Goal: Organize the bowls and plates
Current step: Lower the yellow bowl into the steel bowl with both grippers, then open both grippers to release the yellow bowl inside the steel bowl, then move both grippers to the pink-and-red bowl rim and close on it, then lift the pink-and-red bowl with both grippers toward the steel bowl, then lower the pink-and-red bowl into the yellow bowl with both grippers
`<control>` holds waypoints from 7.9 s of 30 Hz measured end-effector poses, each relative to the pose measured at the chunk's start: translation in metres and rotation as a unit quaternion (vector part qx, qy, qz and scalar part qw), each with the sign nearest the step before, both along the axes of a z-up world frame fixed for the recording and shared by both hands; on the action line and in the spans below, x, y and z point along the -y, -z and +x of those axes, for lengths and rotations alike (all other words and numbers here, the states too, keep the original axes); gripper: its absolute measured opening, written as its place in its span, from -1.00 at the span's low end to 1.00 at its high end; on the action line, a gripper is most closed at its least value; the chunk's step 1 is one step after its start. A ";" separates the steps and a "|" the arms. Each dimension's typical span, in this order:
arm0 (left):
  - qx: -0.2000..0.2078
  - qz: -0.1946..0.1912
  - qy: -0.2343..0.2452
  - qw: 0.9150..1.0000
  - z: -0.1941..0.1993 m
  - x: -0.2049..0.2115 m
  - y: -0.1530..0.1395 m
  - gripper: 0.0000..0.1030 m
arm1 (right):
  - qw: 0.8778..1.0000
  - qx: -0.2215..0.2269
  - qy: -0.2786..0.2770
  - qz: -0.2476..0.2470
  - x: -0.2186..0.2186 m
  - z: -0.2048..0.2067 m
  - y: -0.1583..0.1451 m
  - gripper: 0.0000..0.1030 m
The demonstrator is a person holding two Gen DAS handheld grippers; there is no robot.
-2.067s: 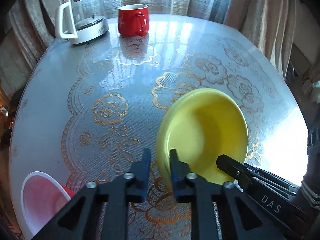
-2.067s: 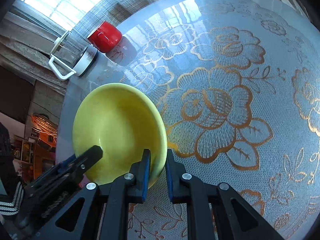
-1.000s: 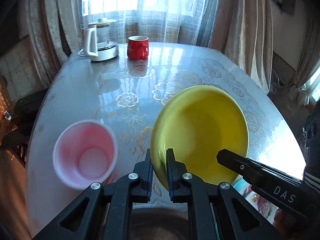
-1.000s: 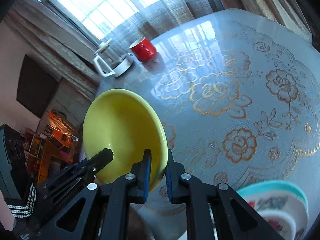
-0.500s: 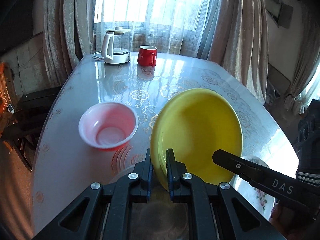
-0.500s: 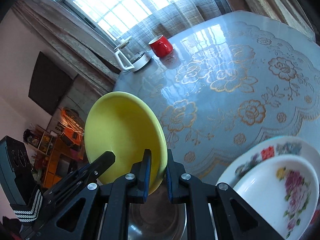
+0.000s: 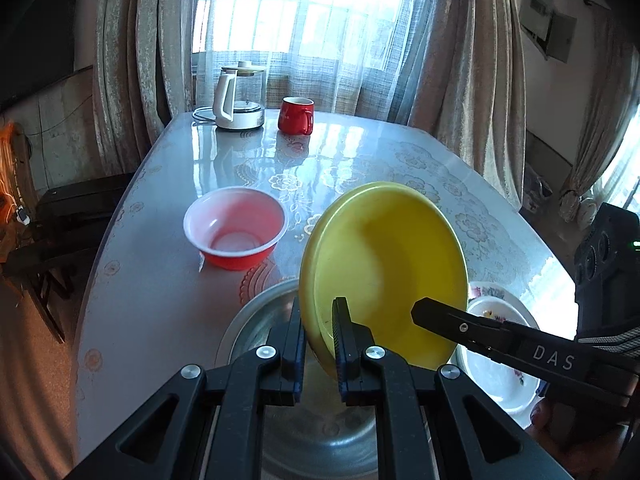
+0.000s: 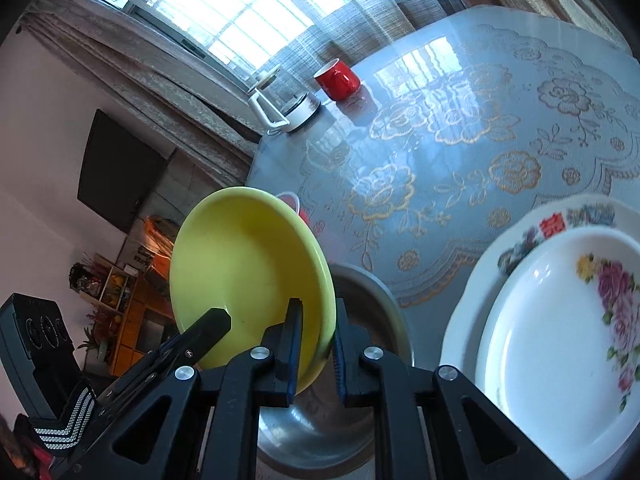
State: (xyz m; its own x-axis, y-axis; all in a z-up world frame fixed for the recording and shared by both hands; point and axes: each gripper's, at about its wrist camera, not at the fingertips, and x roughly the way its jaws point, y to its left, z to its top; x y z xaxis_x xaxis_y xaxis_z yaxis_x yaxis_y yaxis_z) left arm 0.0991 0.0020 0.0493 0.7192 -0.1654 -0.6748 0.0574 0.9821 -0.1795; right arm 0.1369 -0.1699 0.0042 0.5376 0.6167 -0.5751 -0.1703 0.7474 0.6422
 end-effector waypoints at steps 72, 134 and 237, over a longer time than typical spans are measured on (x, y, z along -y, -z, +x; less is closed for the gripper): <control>-0.063 0.056 0.009 0.996 -0.006 -0.007 0.067 -0.67 | 0.991 -0.057 -0.023 -0.118 -0.038 -0.009 0.030 -0.55; -0.050 -0.067 -0.155 0.984 0.060 -0.130 0.056 0.56 | 0.993 -0.018 0.004 -0.119 -0.055 0.065 -0.007 -0.30; 0.110 -0.023 0.035 0.993 0.079 -0.070 0.042 -0.75 | 0.996 -0.015 0.031 -0.082 -0.073 0.074 -0.006 -0.71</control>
State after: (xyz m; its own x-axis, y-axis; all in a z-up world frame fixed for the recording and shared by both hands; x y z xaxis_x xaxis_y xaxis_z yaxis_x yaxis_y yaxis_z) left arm 0.1784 0.0720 0.0077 0.8337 -0.2477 -0.4935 0.1681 0.9652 -0.2005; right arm 0.2112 -0.0964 0.0098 0.5520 0.4797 -0.6821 -0.1033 0.8510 0.5149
